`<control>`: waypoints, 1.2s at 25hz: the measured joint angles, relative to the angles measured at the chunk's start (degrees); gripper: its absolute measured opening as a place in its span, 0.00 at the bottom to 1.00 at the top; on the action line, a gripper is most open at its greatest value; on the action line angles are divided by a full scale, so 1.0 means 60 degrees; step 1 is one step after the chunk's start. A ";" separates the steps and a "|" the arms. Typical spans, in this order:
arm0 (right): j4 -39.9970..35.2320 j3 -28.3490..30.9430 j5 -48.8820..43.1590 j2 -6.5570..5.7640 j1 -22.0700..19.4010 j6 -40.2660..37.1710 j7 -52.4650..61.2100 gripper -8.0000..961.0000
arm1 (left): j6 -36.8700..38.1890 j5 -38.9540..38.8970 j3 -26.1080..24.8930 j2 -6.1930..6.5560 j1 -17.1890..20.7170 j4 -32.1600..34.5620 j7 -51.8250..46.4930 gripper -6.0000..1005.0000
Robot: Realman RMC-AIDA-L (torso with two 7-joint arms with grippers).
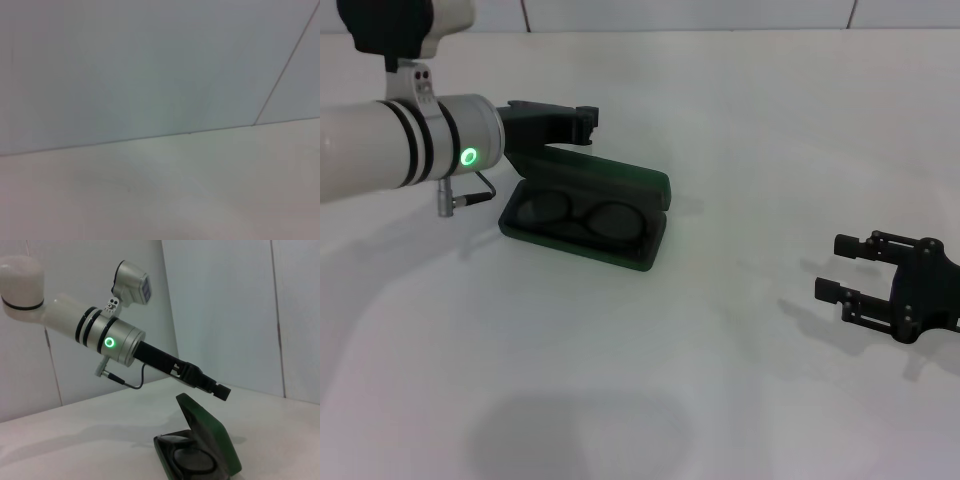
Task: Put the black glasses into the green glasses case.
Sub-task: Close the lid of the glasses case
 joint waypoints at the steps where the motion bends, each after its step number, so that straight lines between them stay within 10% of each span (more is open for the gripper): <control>1: 0.0000 0.0000 0.0002 0.0000 0.0000 0.0000 -0.0001 0.62 | -0.0033 -0.0061 0.0037 -0.0005 0.0050 0.0001 -0.0023 0.10; 30: 0.0000 -0.0046 -0.0038 0.0001 0.0020 0.0008 -0.0002 0.62 | -0.1430 -0.0296 0.1066 0.0021 0.0012 -0.0677 0.0104 0.11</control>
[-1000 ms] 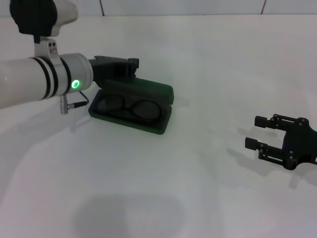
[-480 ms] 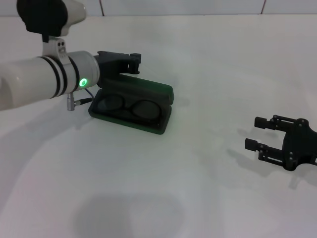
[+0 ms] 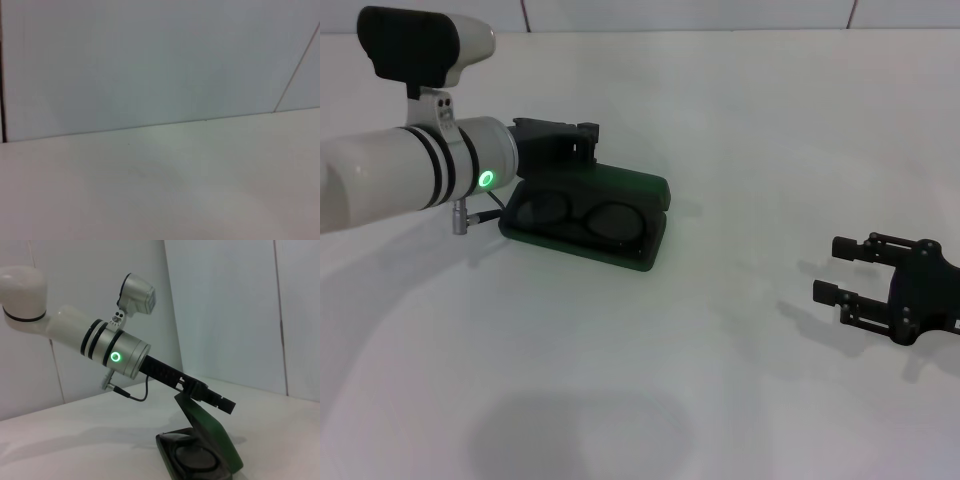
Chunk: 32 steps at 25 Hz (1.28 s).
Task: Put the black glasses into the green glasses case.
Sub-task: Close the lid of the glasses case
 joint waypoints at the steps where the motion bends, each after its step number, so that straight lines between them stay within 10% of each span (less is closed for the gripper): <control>1: 0.0001 -0.0004 0.0000 -0.0001 0.0009 0.0001 0.0000 0.62 | 0.0021 0.0000 0.0004 0.0005 0.0013 0.0016 0.0014 0.11; 32: 0.0008 -0.0038 0.0002 0.0011 0.0181 0.0103 0.0019 0.62 | -0.0086 -0.3726 0.0201 -0.0050 0.1024 -0.0592 0.5263 0.12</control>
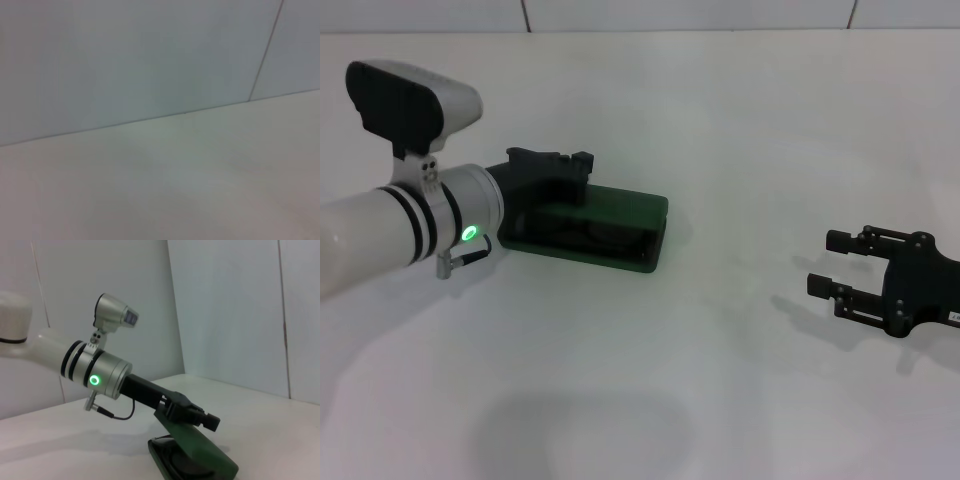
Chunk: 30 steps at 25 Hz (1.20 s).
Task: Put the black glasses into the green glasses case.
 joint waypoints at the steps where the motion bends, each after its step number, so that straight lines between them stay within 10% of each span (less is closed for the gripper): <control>1: 0.0002 -0.0002 0.0000 0.0002 0.0002 0.0000 0.0006 0.62 | 0.0000 -0.0251 0.0022 -0.0001 0.0000 -0.0090 0.0257 0.12; 11: 0.0007 -0.0004 0.0000 0.0003 0.0018 0.0001 0.0044 0.62 | 0.0138 -0.2655 0.0166 0.0003 0.0049 -0.0791 0.2905 0.12; 30: 0.0007 0.0017 0.0018 0.0003 0.0046 0.0121 0.0066 0.62 | 0.0396 -0.2851 0.0194 0.0049 0.0116 -0.0847 0.3074 0.13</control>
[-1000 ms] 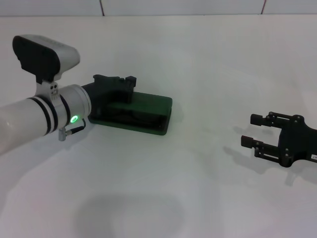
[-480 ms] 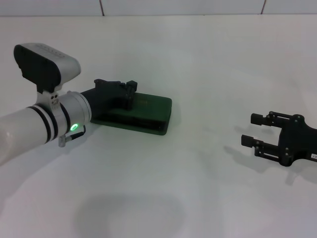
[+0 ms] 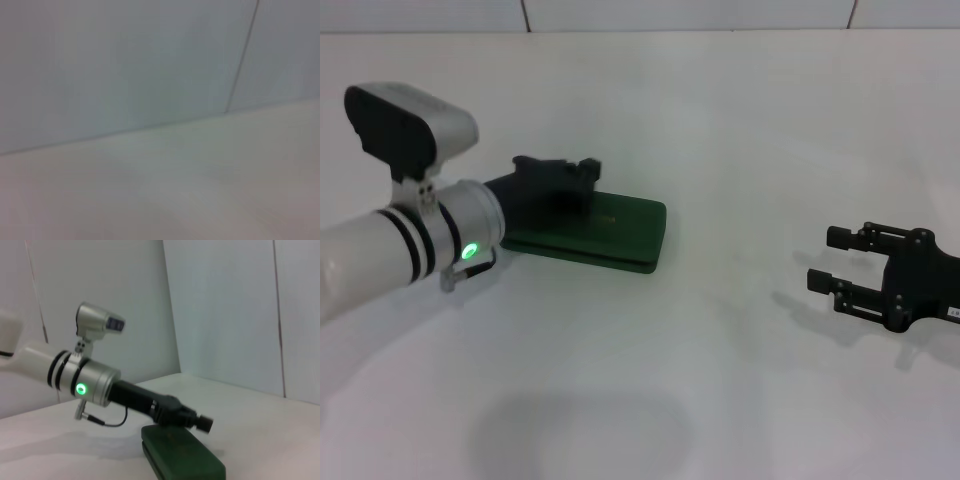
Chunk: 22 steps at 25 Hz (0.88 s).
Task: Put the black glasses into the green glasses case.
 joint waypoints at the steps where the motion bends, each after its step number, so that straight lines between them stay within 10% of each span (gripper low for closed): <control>1: 0.0000 0.0013 0.0012 0.0000 0.0001 0.0000 0.0009 0.62 | 0.0307 -0.0005 -0.0074 0.0050 -0.0058 0.0139 -0.0425 0.13; 10: -0.0054 0.0041 0.0004 -0.0015 0.0066 -0.0071 0.0297 0.62 | 0.4265 0.1303 -0.1601 0.1179 -0.1306 0.0305 -0.5041 0.13; 22: -0.0495 0.0011 -0.0018 -0.0249 0.0287 -0.0175 0.0784 0.63 | 0.5995 0.3358 -0.3439 0.0812 -0.1029 0.0465 -0.2189 0.24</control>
